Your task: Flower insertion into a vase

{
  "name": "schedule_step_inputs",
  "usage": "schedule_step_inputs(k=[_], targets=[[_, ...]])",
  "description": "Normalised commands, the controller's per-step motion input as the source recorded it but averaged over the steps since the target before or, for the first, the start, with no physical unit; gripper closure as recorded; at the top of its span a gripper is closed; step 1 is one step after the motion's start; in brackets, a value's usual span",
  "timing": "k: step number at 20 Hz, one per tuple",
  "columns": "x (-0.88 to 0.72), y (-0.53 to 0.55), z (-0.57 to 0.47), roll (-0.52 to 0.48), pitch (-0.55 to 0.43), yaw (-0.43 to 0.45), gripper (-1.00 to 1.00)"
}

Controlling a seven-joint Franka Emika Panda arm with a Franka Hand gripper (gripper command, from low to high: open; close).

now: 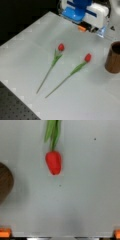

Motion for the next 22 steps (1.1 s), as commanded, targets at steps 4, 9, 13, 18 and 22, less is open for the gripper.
schedule_step_inputs(k=[4, 9, 13, 18, 22], targets=[[0.07, 0.00, -0.08, -0.007, 0.023, 0.103, -1.00], [0.24, 0.02, -0.27, -0.027, 0.033, 0.072, -1.00], [0.30, 0.03, -0.29, -0.025, -0.004, 0.064, -1.00], [0.26, 0.00, -0.22, -0.012, -0.024, 0.042, -1.00], [0.27, -0.02, -0.24, -0.031, 0.067, 0.024, -1.00]])
